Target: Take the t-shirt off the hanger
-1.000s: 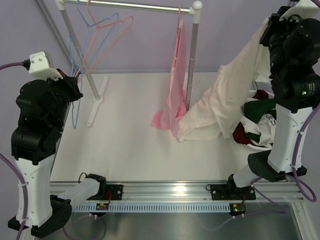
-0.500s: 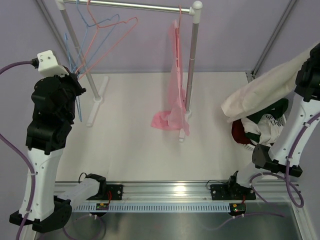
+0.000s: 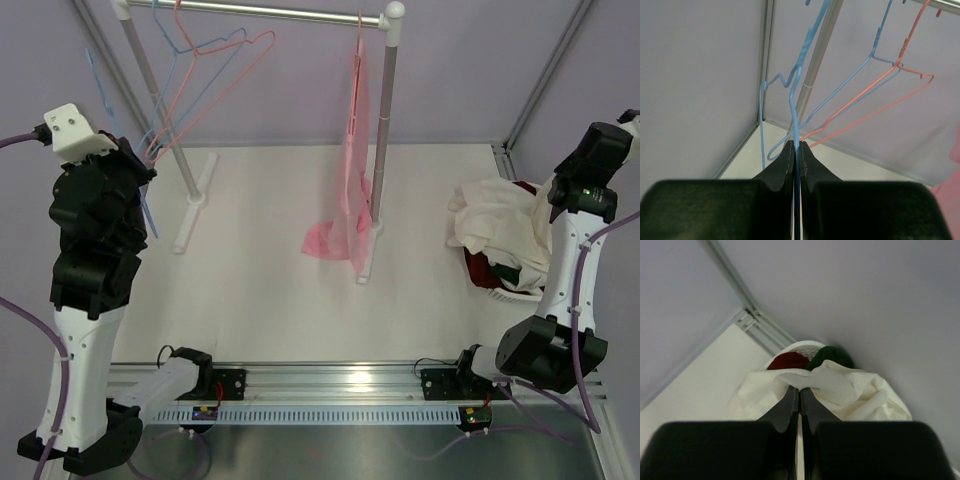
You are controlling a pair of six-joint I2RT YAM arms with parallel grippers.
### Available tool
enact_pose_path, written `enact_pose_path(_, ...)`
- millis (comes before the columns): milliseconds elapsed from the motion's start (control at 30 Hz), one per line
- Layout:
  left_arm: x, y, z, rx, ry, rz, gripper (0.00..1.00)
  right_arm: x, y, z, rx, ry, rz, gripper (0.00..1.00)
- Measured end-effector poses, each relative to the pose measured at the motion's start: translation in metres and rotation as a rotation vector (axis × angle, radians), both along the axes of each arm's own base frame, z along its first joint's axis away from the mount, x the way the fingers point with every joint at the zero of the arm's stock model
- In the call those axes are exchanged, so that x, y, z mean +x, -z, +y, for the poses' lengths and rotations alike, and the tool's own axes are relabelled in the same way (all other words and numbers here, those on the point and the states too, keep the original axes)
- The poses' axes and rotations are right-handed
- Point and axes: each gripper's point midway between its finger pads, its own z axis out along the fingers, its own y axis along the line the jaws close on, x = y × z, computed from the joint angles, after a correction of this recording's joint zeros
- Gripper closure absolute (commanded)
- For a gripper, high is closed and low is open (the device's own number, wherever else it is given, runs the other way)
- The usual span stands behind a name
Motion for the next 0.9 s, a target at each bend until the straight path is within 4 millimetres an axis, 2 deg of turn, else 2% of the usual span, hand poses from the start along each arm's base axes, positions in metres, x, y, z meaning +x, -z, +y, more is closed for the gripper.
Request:
enact_pose_path(33,-0.001,-0.002,0.000,0.004,-0.001,-0.010,1.00,0.004,0.005,0.004,0.028,-0.022,-0.002,0.72)
enact_pose_path(67,-0.002,-0.005,0.001,0.005,-0.001,-0.022,1.00,0.009,0.006,0.009,0.056,-0.042,-0.017,0.34)
enact_pose_path(100,-0.001,-0.010,0.001,0.005,0.000,-0.039,1.00,0.013,0.006,0.012,0.078,-0.056,-0.023,0.25)
enact_pose_path(133,-0.001,-0.011,0.001,0.004,0.000,-0.046,1.00,0.016,0.004,0.013,0.086,-0.072,-0.023,0.23)
enact_pose_path(200,0.000,-0.014,0.000,0.001,0.002,-0.058,1.00,0.024,-0.002,0.016,0.110,-0.087,-0.035,0.01)
enact_pose_path(333,0.008,-0.020,-0.006,0.014,0.026,-0.089,1.00,0.023,-0.008,0.019,0.123,-0.094,-0.057,0.00)
enact_pose_path(500,0.029,-0.024,-0.019,0.056,0.075,-0.110,1.00,0.020,-0.017,0.028,0.134,-0.129,-0.083,0.01)
enact_pose_path(700,0.052,-0.019,-0.037,0.141,0.151,-0.113,1.00,0.009,-0.041,0.044,0.122,-0.189,-0.144,0.00)
enact_pose_path(900,0.058,-0.015,-0.045,0.225,0.204,-0.112,1.00,0.001,-0.062,0.058,0.108,-0.245,-0.197,0.01)
